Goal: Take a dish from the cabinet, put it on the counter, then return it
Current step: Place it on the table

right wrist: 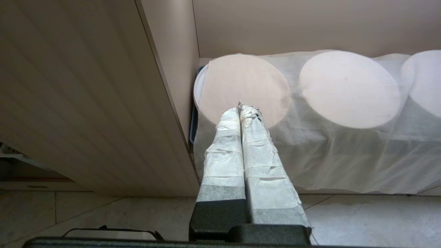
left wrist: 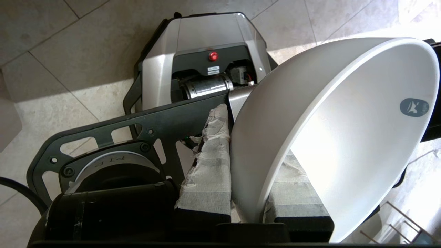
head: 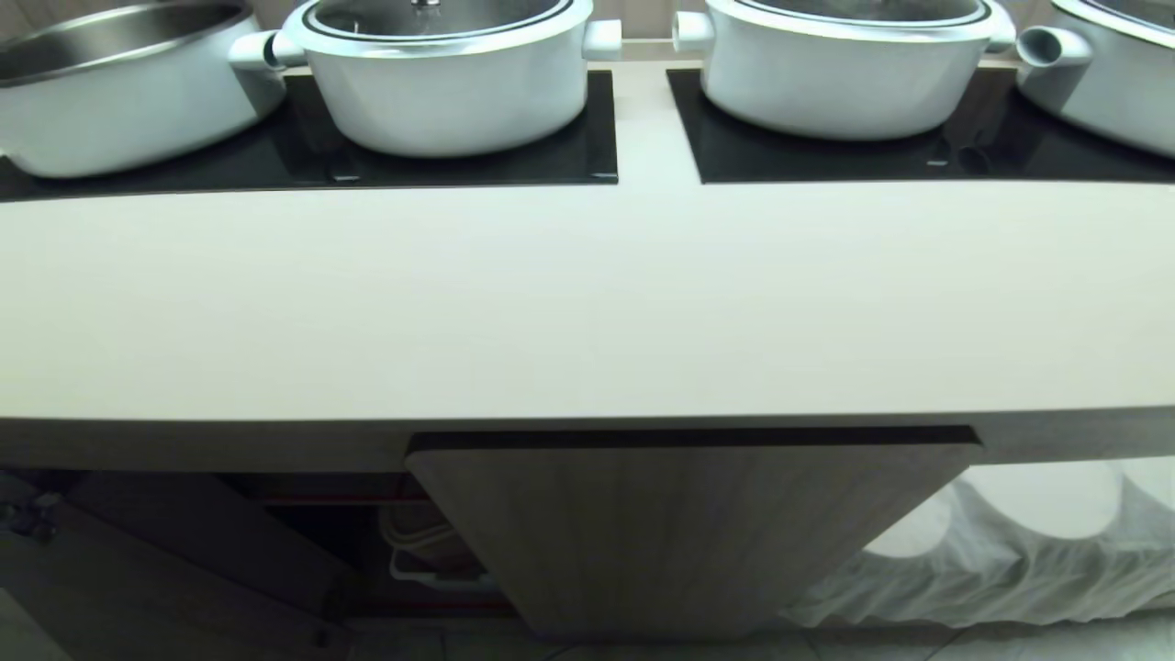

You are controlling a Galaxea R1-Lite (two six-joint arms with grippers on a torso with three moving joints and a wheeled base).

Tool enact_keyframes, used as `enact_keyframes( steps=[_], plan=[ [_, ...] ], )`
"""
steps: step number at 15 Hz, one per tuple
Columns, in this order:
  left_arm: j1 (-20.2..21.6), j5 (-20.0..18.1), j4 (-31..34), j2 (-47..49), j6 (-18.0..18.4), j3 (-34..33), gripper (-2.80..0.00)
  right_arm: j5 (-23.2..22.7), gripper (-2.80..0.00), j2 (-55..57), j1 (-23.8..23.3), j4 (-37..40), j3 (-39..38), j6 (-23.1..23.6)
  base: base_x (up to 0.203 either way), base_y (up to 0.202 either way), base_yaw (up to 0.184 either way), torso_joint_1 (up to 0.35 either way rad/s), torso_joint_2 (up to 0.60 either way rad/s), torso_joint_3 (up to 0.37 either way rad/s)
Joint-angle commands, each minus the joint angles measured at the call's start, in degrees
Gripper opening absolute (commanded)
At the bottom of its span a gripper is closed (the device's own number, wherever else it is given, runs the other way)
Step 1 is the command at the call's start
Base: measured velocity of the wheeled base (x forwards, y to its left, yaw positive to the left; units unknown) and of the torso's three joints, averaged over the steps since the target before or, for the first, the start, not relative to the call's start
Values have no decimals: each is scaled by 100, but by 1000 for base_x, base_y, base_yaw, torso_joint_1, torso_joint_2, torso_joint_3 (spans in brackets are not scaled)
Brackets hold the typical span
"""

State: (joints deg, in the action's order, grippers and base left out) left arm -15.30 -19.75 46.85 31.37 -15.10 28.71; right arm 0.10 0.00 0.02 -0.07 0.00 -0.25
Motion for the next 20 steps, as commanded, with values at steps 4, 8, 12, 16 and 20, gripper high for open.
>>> enact_keyframes(
  steps=[4,8,12,16,20],
  plan=[
    [1,-12,26,27,-10,47,-280,-1,-280,0,6,-1,0,5,0,0,0,251,-543,-289],
    [-8,-12,26,36,-10,56,-280,-1,-280,0,6,-1,0,-1,0,0,0,273,-566,-304],
    [-7,-12,26,37,-10,56,-280,-1,-280,0,6,-1,0,-1,0,0,0,261,-554,-284],
    [-8,-12,26,80,-1,96,-280,-1,-280,0,-1,-1,0,-1,0,0,0,188,-380,-197],
    [-8,-12,34,89,-10,155,-280,-1,-280,0,6,-1,0,-1,0,0,0,170,-344,-177]
  ],
)
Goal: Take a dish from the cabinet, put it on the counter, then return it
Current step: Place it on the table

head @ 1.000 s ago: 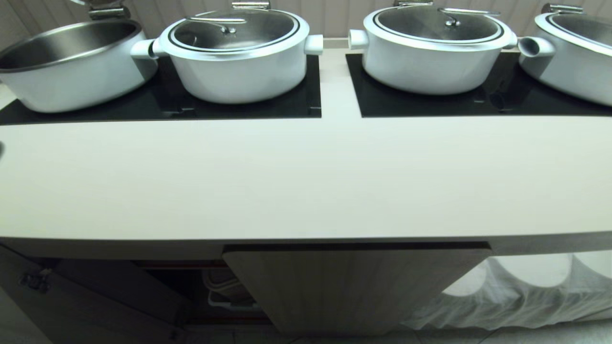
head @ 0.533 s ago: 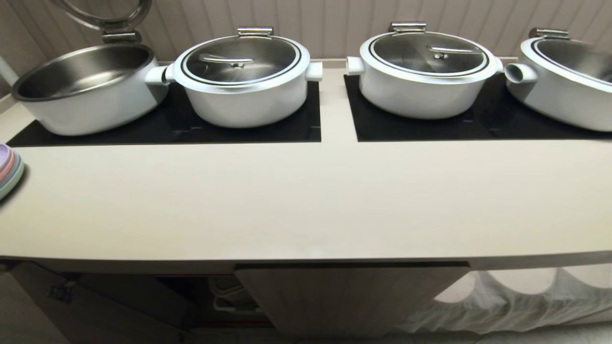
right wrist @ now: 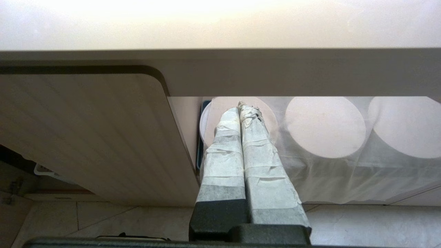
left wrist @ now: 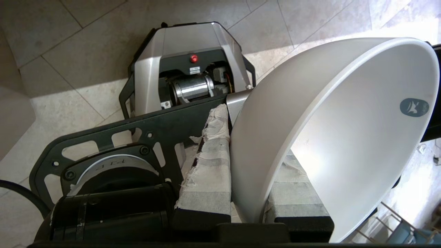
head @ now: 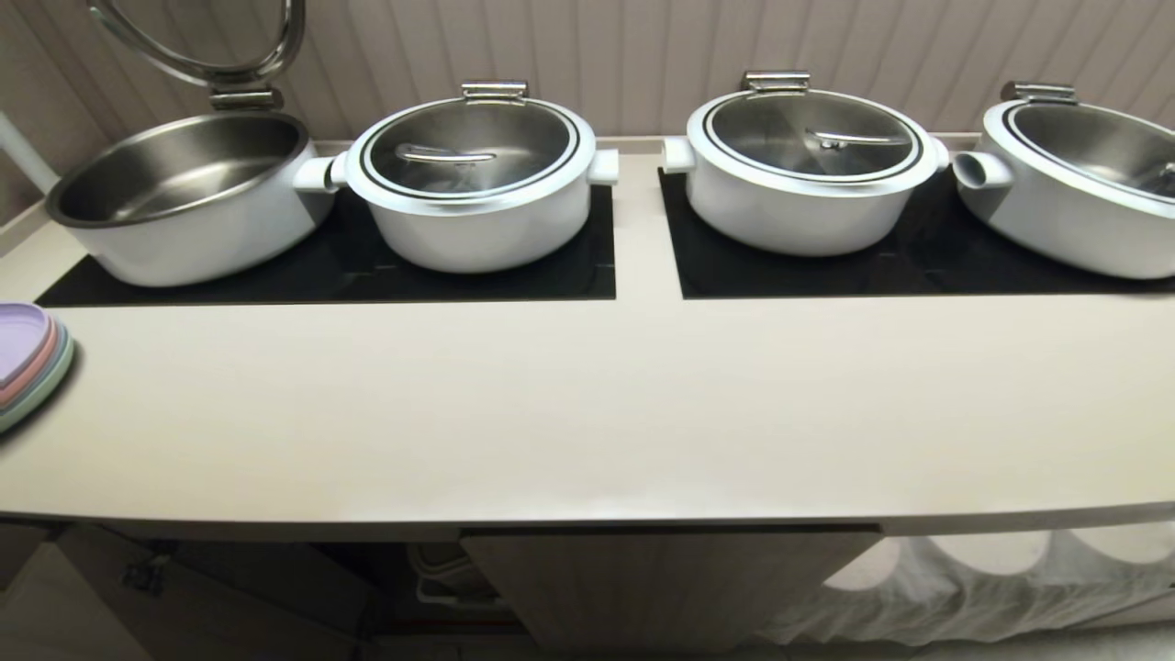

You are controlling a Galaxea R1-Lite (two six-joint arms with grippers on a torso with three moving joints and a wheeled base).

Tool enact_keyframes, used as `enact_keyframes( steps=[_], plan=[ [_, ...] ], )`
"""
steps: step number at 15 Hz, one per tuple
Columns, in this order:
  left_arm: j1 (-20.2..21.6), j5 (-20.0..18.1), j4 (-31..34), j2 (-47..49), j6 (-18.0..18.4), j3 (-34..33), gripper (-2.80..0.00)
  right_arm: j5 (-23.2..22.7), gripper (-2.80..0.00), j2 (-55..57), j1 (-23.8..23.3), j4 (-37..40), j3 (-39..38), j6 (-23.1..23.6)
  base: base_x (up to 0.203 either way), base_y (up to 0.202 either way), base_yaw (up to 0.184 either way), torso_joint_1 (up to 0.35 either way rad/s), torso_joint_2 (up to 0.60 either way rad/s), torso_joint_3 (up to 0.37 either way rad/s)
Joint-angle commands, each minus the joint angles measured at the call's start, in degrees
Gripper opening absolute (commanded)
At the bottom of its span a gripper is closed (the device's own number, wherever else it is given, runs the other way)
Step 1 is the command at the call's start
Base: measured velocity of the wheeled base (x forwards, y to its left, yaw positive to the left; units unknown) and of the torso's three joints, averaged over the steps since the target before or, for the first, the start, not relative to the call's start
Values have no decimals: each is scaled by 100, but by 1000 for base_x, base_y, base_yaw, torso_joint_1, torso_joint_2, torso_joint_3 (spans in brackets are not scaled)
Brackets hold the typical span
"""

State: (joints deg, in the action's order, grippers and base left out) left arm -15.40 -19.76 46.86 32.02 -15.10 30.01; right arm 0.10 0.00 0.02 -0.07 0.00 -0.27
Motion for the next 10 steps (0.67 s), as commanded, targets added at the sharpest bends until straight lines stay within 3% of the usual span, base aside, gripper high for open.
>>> enact_keyframes(
  steps=[1,10],
  plan=[
    [2,-10,34,23,-11,31,-280,-1,-280,0,-2,-1,0,0,0,0,0,163,-322,-161],
    [2,17,69,182,-2,166,-280,-1,-280,0,6,-1,0,0,0,0,0,155,-319,-164]
  ],
)
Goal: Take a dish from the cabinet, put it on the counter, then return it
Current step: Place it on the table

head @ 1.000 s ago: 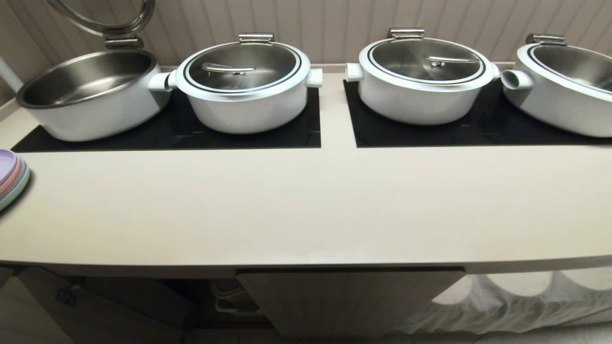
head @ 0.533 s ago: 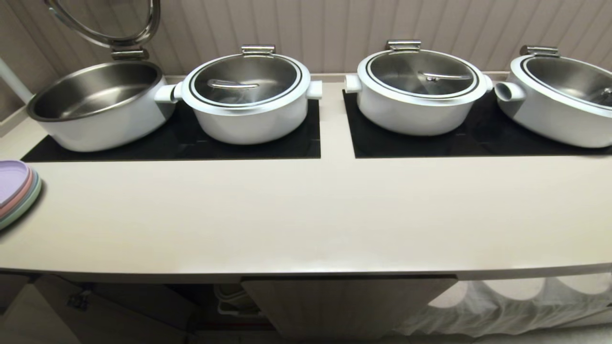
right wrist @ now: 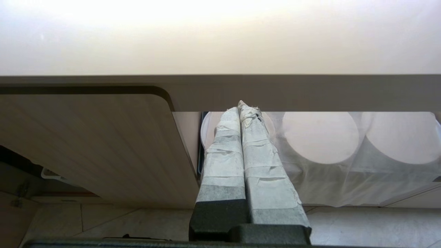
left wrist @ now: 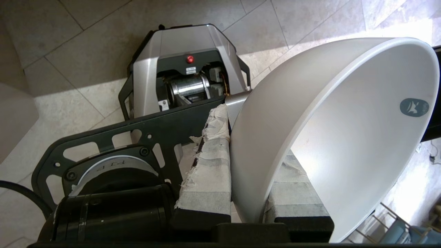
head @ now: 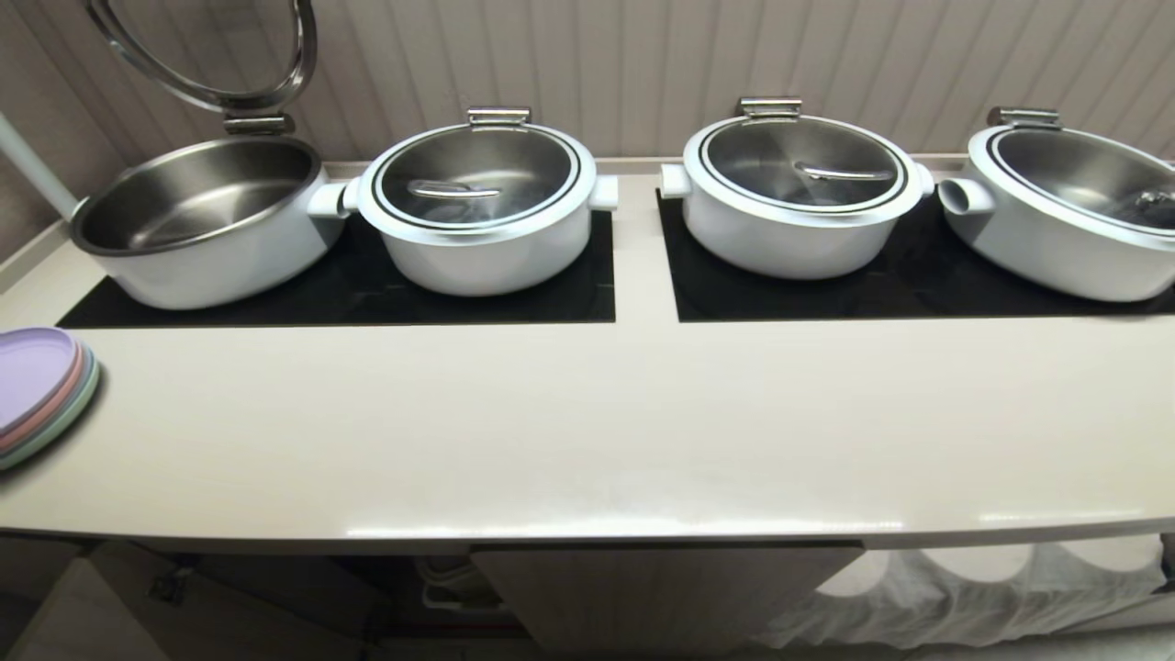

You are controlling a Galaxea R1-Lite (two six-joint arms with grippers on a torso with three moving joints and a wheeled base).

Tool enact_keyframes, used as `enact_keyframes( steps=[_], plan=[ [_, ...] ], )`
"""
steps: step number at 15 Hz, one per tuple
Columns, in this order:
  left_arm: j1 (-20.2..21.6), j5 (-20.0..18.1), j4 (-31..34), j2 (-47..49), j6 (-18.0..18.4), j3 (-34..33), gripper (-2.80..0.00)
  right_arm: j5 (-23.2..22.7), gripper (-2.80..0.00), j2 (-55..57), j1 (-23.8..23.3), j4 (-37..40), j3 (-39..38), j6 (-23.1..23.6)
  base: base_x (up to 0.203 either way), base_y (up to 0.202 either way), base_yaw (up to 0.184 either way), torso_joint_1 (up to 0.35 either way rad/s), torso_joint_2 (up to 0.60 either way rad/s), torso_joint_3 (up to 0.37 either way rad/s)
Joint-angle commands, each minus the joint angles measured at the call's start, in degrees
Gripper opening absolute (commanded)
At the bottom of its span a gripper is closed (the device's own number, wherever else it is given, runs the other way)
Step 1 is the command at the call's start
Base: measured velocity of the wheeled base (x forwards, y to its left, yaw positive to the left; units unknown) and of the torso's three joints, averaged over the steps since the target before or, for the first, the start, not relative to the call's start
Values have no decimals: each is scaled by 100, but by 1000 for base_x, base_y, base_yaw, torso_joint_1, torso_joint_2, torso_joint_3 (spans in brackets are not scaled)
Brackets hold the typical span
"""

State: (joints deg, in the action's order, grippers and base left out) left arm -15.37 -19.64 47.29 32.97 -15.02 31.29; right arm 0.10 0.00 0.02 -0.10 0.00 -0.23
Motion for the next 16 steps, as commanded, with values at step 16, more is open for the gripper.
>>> enact_keyframes(
  steps=[16],
  plan=[
    [-10,92,-36,539,-19,255,-280,-1,-280,0,-2,1,0,5,0,0,0,44,-89,-43]
  ],
)
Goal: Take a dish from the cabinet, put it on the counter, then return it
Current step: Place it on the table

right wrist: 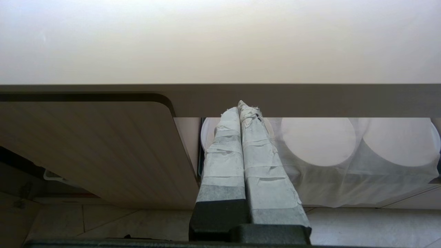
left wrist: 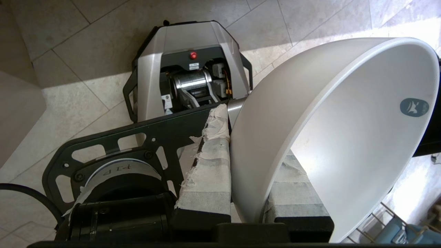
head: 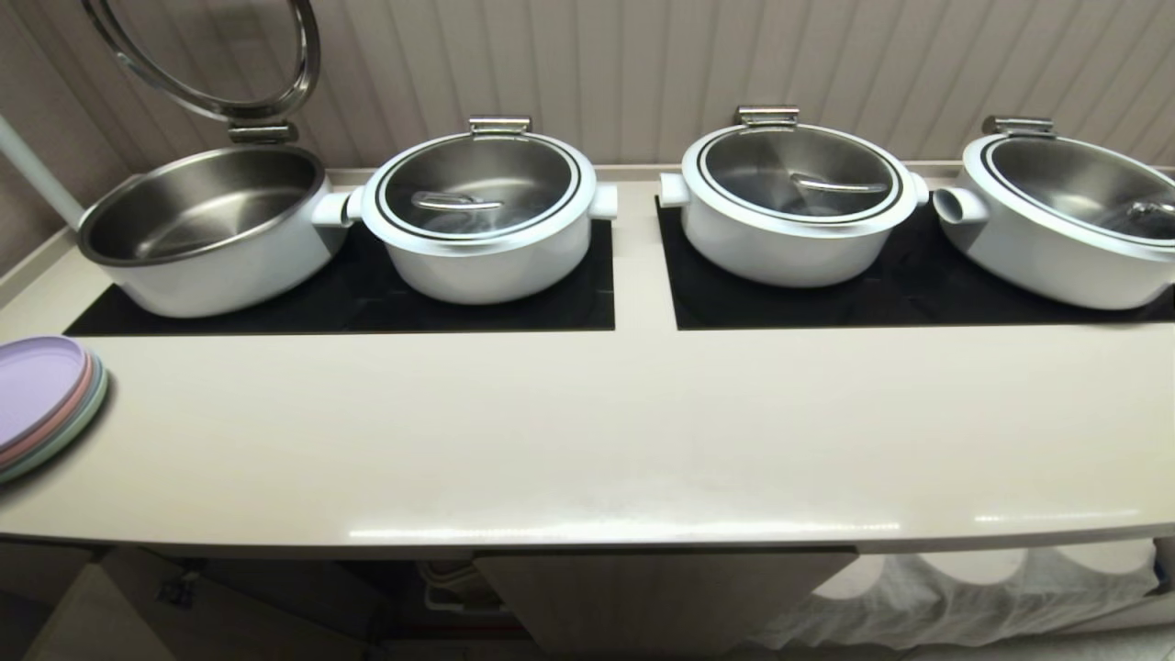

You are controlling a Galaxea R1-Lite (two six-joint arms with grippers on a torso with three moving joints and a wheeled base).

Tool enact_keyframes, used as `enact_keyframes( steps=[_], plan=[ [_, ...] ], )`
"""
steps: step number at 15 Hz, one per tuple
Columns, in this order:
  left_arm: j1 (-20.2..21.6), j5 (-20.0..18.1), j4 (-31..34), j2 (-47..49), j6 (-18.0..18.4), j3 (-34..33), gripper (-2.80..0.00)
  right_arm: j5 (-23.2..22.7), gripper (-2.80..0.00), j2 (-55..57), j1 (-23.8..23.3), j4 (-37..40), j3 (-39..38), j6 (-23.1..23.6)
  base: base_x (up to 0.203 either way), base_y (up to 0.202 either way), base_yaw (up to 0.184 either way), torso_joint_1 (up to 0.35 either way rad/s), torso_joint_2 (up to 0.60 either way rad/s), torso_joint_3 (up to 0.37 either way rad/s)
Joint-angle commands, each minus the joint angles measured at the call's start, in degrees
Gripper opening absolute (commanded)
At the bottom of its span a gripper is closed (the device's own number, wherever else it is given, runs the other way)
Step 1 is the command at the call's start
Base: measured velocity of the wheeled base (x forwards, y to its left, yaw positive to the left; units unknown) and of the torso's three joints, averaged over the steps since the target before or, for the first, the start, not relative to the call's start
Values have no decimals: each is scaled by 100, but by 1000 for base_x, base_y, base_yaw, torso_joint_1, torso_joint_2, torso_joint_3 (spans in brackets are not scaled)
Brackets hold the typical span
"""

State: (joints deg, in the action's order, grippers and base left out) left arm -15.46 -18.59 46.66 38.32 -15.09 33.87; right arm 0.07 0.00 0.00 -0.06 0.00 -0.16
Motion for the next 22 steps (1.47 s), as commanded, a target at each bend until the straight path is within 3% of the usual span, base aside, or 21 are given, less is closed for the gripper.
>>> enact_keyframes(
  steps=[1,22],
  plan=[
    [-1,-6,27,1,-11,4,-280,1,-280,0,7,-3,0,-2,0,0,0,0,0,0],
    [-19,216,168,-35,-3,-152,-280,1,-280,0,0,-3,0,-2,0,0,0,0,0,0]
  ],
)
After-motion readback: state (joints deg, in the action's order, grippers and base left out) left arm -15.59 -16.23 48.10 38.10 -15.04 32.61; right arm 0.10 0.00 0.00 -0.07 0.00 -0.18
